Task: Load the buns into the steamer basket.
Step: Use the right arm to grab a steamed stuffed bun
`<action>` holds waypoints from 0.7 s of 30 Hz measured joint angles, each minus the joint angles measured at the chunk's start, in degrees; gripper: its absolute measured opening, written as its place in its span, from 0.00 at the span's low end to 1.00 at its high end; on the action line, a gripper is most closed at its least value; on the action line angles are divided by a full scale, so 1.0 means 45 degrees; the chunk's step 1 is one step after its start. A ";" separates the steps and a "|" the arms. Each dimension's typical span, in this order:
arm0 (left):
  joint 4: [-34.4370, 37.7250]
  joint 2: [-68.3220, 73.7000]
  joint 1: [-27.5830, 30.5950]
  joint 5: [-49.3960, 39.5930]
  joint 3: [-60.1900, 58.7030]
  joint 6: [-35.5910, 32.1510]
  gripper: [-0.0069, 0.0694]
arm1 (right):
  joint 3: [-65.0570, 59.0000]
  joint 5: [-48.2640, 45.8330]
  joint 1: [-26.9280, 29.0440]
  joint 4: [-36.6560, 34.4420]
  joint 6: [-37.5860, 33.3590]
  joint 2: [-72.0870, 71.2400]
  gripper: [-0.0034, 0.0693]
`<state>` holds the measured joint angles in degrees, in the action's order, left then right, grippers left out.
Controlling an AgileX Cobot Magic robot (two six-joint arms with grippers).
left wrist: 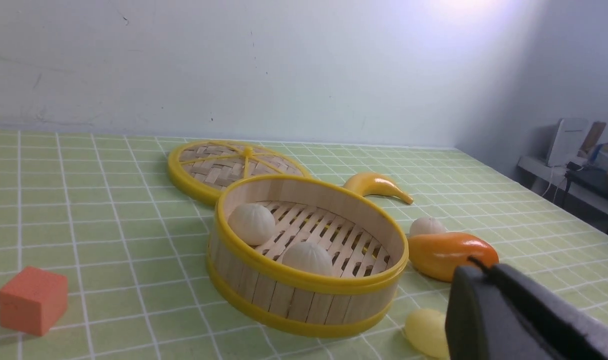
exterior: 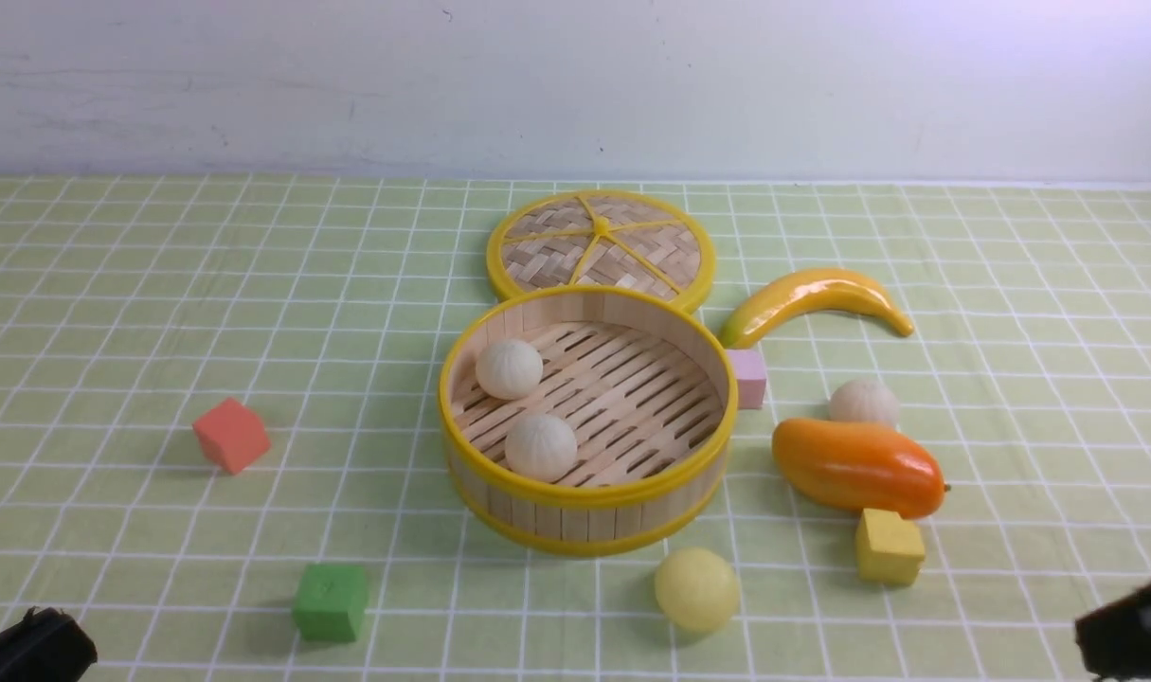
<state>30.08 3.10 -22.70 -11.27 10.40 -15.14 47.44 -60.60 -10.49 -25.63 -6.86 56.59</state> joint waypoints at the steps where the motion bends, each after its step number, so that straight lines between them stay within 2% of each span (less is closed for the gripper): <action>1: 0.0000 0.0000 0.0000 0.0000 0.0000 0.0000 0.07 | 0.0274 0.0183 -0.0513 0.0018 0.0000 0.0584 0.14; 3: -0.0004 0.0000 0.0000 0.0000 0.0000 0.0000 0.07 | 0.0685 0.0682 -0.1580 0.0099 0.0039 0.1556 0.13; 4: -0.0004 0.0000 0.0000 0.0000 0.0000 0.0000 0.07 | 0.0791 0.0822 -0.1701 0.0160 0.0072 0.1658 0.13; 6: -0.0004 0.0000 0.0000 0.0000 0.0000 0.0000 0.07 | 0.1452 0.1531 -0.3119 0.0684 0.0476 0.2873 0.12; 9: -0.0004 0.0000 0.0000 0.0000 0.0000 0.0000 0.07 | 0.2099 0.1932 -0.4336 0.1436 0.1102 0.4104 0.13; 12: -0.0004 0.0000 0.0000 0.0000 0.0000 0.0000 0.07 | 0.3232 0.2067 -0.5511 0.2868 0.2223 0.5974 0.21; 16: -0.0004 0.0000 0.0000 -0.0012 0.0000 0.0000 0.07 | 0.4277 0.2227 -0.5741 0.3618 0.2728 0.7639 0.34; 17: -0.0004 0.0000 0.0000 -0.0012 0.0000 0.0000 0.07 | 0.4328 0.2227 -0.5741 0.3628 0.2728 0.7715 0.34; 18: -0.0004 0.0000 0.0000 -0.0026 0.0000 0.0000 0.07 | 0.4723 0.2387 -0.5741 0.3785 0.2772 0.8432 0.41; 21: -0.0004 0.0000 0.0000 -0.0036 0.0000 0.0000 0.07 | 0.5055 0.2619 -0.5741 0.3787 0.2786 0.9018 0.47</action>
<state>30.07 3.10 -22.70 -11.43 10.40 -15.14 70.18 -48.82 -36.32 -8.59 5.68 97.17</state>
